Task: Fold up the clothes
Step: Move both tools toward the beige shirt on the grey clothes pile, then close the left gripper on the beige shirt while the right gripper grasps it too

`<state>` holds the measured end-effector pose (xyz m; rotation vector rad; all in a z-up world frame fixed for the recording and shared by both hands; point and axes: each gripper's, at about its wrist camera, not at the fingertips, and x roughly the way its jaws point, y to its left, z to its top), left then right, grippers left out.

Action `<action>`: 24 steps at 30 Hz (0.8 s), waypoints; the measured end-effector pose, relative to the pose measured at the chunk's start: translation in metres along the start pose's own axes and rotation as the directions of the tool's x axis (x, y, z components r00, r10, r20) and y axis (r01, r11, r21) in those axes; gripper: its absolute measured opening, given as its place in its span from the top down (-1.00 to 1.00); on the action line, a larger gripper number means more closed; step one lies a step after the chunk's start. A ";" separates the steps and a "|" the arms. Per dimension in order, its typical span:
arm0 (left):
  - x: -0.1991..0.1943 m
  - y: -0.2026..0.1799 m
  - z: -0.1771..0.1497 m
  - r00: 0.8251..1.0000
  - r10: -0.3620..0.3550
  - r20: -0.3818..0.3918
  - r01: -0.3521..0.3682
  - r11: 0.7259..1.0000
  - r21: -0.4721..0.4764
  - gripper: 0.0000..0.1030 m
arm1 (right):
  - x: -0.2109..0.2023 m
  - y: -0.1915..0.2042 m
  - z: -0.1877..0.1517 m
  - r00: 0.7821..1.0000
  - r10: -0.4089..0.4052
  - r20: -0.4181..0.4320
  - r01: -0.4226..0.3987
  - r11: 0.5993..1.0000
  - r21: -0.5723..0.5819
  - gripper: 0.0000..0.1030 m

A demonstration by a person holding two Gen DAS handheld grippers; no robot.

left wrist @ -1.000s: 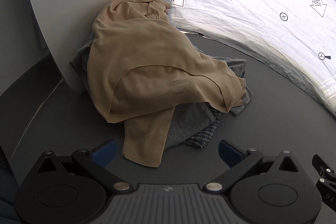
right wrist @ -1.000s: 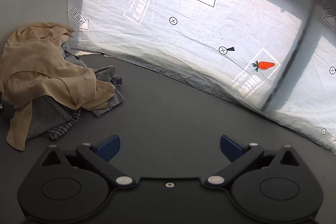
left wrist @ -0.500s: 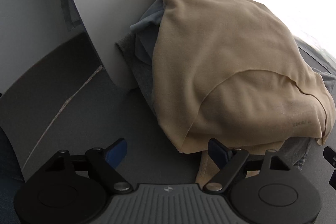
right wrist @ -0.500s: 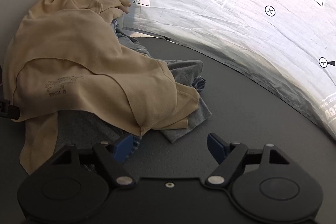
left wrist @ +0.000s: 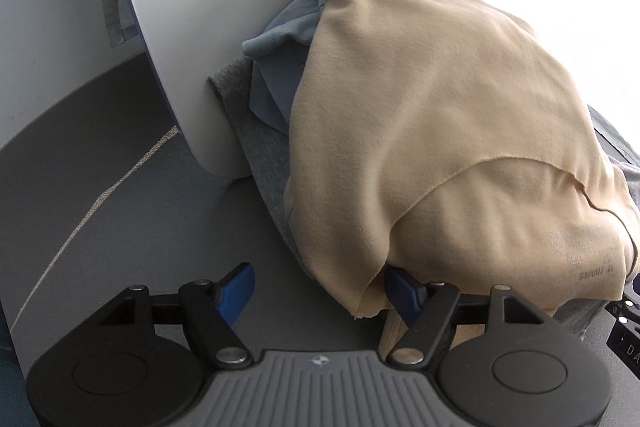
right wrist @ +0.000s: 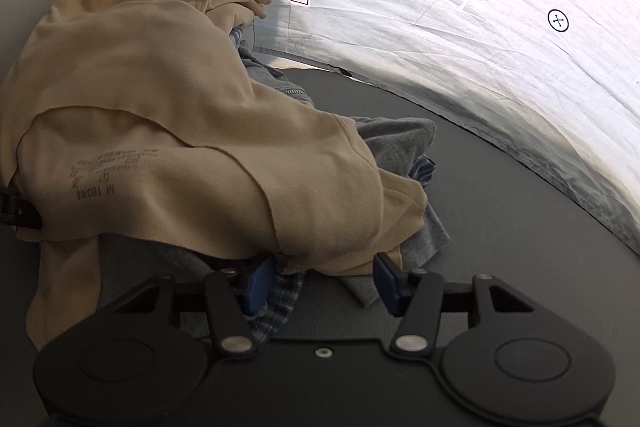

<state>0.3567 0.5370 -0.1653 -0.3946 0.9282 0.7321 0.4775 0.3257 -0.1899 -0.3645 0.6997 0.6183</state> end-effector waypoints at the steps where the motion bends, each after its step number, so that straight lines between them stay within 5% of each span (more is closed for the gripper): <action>1: 0.000 0.001 0.000 1.000 -0.011 -0.001 0.011 1.000 -0.009 -0.30 | 0.000 0.001 0.001 1.000 0.008 0.004 -0.008 1.000 -0.010 0.24; 3: -0.001 0.004 0.001 0.999 -0.048 -0.011 0.047 0.998 -0.033 0.07 | -0.001 0.003 0.003 0.999 0.029 0.014 -0.028 0.999 -0.026 0.49; 5: -0.003 0.006 0.002 0.997 -0.068 -0.020 0.067 0.996 -0.056 0.67 | -0.003 0.006 0.003 1.000 0.026 0.015 -0.026 0.999 -0.045 0.67; 8: -0.011 0.007 0.004 0.999 -0.052 -0.002 0.052 0.996 -0.070 0.88 | -0.010 0.007 0.001 1.000 0.007 0.024 -0.005 0.997 -0.075 0.80; 17: -0.077 -0.004 0.015 0.985 -0.020 0.173 0.016 1.000 0.020 0.94 | -0.057 -0.011 0.006 0.984 -0.099 0.150 0.104 0.994 -0.028 0.89; 24: -0.157 -0.025 0.015 0.932 -0.078 0.354 0.034 0.991 0.130 0.94 | -0.108 -0.040 0.014 0.952 -0.173 0.253 0.162 0.985 0.065 0.89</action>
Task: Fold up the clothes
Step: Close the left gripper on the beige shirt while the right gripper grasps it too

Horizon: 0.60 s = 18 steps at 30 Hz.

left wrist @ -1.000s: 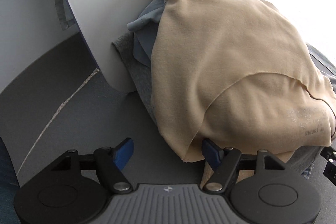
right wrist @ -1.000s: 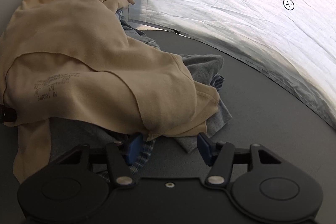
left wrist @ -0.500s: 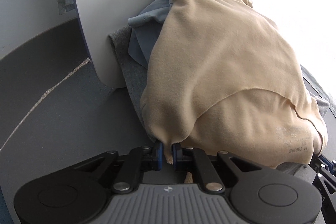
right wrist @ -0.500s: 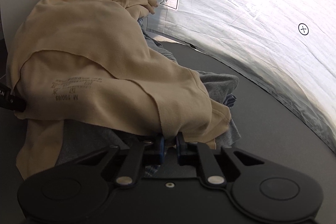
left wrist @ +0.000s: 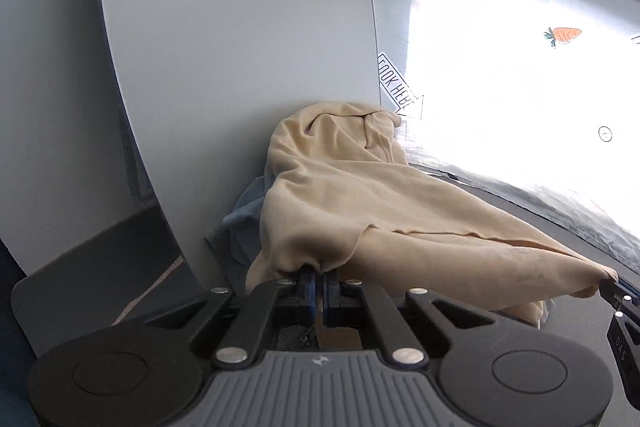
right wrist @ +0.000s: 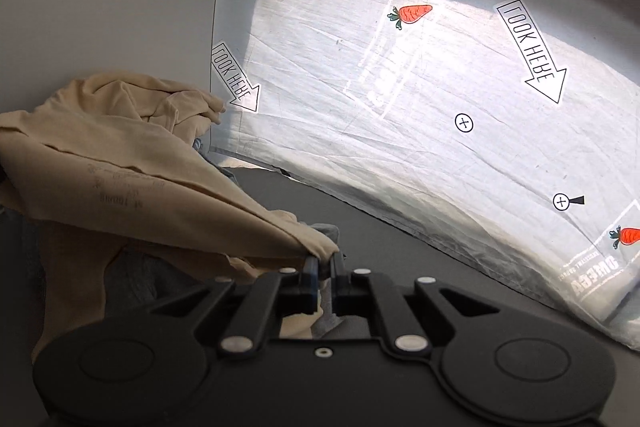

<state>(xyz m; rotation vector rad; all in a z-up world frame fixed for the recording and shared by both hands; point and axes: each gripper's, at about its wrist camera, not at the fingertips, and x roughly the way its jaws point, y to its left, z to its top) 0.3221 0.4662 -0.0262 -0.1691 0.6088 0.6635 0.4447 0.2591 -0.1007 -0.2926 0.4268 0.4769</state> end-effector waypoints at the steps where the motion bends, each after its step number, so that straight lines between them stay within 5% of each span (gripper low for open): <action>1: -0.011 -0.004 0.003 1.000 -0.012 0.025 0.011 1.000 0.012 0.94 | -0.006 -0.006 0.002 1.000 -0.007 0.009 0.007 1.000 0.016 0.89; 10: -0.107 -0.054 0.017 0.966 -0.159 0.202 0.157 0.987 0.025 0.95 | -0.099 -0.067 0.012 0.980 -0.135 0.149 0.118 0.986 0.116 0.90; 14: -0.158 -0.103 0.007 0.935 -0.245 0.258 0.237 0.970 0.061 0.95 | -0.152 -0.097 0.010 0.953 -0.213 0.217 0.187 0.973 0.133 0.90; 18: -0.219 -0.137 -0.004 0.886 -0.336 0.320 0.323 0.942 0.095 0.96 | -0.214 -0.136 0.004 0.897 -0.336 0.287 0.297 0.939 0.174 0.90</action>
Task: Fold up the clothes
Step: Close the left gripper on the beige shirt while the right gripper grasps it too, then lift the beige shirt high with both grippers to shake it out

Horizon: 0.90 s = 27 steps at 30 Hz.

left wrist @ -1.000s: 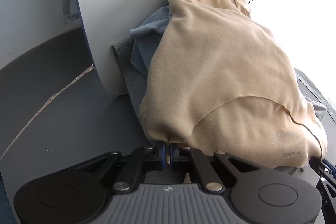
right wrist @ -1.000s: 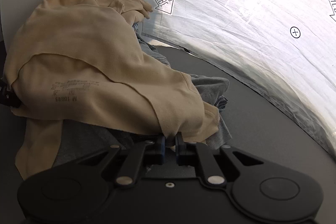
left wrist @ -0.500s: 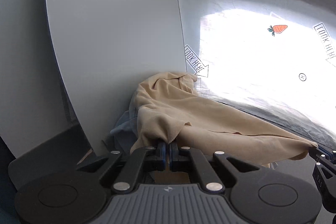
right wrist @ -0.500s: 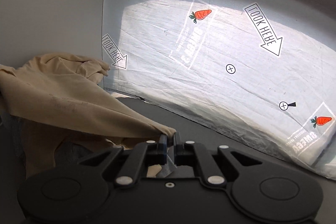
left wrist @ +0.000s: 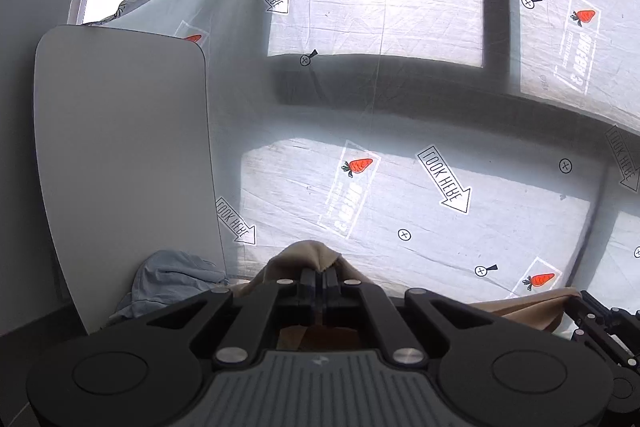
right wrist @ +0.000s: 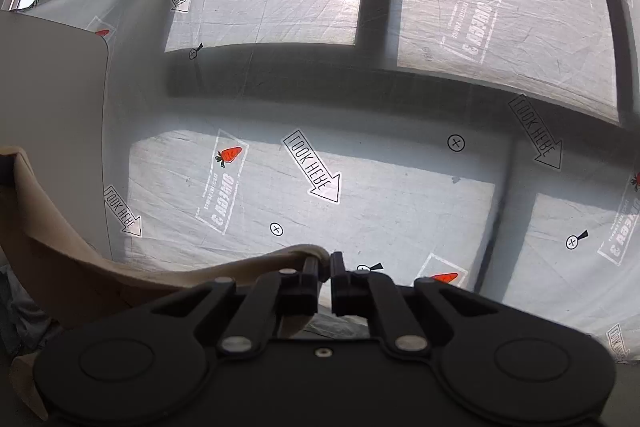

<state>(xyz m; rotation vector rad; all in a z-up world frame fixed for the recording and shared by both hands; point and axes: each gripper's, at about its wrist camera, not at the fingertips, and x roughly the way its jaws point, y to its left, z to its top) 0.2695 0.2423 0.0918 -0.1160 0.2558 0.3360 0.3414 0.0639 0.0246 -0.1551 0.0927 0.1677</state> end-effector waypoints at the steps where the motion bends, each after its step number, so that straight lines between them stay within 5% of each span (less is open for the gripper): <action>1: -0.011 -0.015 0.002 0.999 -0.027 0.020 0.027 1.000 0.004 0.96 | -0.011 -0.013 0.004 0.999 -0.030 0.022 0.030 1.000 0.004 0.90; 6: -0.058 -0.074 0.016 0.981 -0.154 0.115 0.155 0.988 -0.006 0.96 | -0.076 -0.091 0.030 0.971 -0.192 0.138 0.187 0.981 0.053 0.90; 15: -0.151 -0.145 0.006 0.932 -0.336 0.136 0.346 0.936 -0.061 0.96 | -0.207 -0.188 0.055 0.859 -0.403 0.316 0.405 0.912 0.064 0.90; 27: -0.283 -0.155 0.020 0.841 -0.436 0.321 0.477 0.877 -0.061 0.96 | -0.340 -0.246 0.075 0.767 -0.468 0.438 0.457 0.879 0.140 0.89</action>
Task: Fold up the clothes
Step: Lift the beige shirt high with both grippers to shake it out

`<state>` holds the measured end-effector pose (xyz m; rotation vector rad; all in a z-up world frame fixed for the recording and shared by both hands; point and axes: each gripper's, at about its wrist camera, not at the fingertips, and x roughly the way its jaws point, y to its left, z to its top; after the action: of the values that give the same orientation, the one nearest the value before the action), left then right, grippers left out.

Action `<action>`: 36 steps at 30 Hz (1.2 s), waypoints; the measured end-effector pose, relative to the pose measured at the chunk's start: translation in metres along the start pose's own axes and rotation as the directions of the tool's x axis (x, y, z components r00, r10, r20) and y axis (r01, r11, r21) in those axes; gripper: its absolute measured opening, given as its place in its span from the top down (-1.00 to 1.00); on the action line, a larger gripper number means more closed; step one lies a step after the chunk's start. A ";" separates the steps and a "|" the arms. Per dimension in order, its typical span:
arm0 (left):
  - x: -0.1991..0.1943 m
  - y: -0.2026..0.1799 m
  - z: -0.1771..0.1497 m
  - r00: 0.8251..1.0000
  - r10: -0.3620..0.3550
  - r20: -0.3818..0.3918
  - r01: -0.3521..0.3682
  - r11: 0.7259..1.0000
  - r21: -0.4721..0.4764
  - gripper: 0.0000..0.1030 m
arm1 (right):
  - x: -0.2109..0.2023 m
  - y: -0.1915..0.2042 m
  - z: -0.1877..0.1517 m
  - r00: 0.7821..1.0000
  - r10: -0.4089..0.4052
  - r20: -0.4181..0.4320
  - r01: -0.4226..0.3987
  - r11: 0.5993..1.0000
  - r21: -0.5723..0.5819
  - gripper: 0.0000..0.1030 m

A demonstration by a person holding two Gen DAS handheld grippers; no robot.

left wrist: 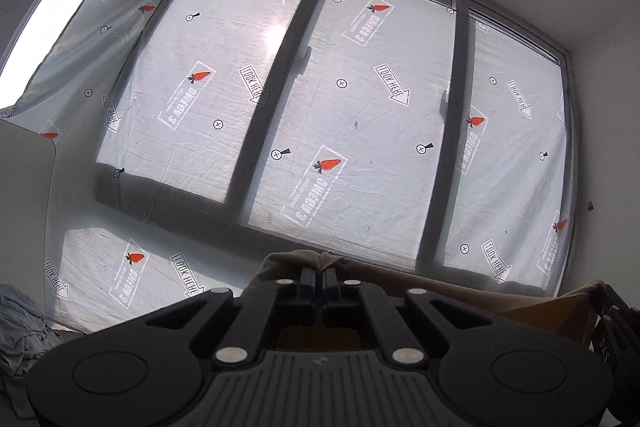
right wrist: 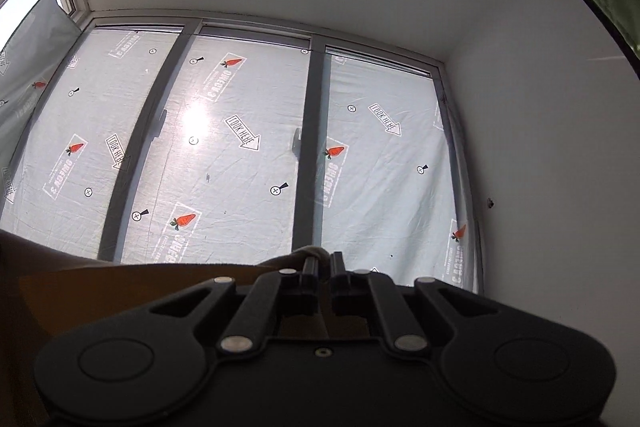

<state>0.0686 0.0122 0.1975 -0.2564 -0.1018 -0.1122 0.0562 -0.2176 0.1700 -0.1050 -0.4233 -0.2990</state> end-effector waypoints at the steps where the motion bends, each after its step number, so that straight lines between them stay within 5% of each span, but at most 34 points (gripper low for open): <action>1: -0.006 -0.002 0.003 1.000 -0.009 0.004 0.009 1.000 0.001 0.96 | -0.004 -0.006 0.005 1.000 -0.006 0.011 0.005 1.000 0.005 0.89; 6: -0.018 -0.014 0.003 1.000 0.001 0.008 -0.002 0.999 0.039 0.96 | -0.019 -0.019 0.014 0.999 0.010 0.032 -0.011 1.000 0.028 0.89; 14: 0.035 0.000 -0.038 0.974 0.073 -0.216 -0.077 0.997 -0.009 0.95 | 0.011 0.000 -0.035 0.992 0.040 -0.118 -0.042 0.999 -0.013 0.89; 27: 0.194 0.018 -0.091 0.953 0.099 -0.285 -0.091 0.995 0.041 0.95 | 0.115 0.046 -0.133 0.958 0.005 -0.287 -0.033 0.995 -0.093 0.89; 31: 0.270 0.033 -0.124 0.929 0.112 -0.352 -0.104 0.994 0.040 0.95 | 0.167 0.066 -0.179 0.937 0.001 -0.350 -0.051 0.990 -0.132 0.89; 36: 0.367 0.049 -0.184 0.871 0.166 -0.463 -0.158 0.986 0.056 0.95 | 0.242 0.101 -0.266 0.888 0.030 -0.459 -0.115 0.981 -0.157 0.89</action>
<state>0.4537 -0.0239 0.0509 -0.2144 0.4005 -0.0030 0.4011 -0.2289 0.0264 -0.2225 0.0780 -0.2769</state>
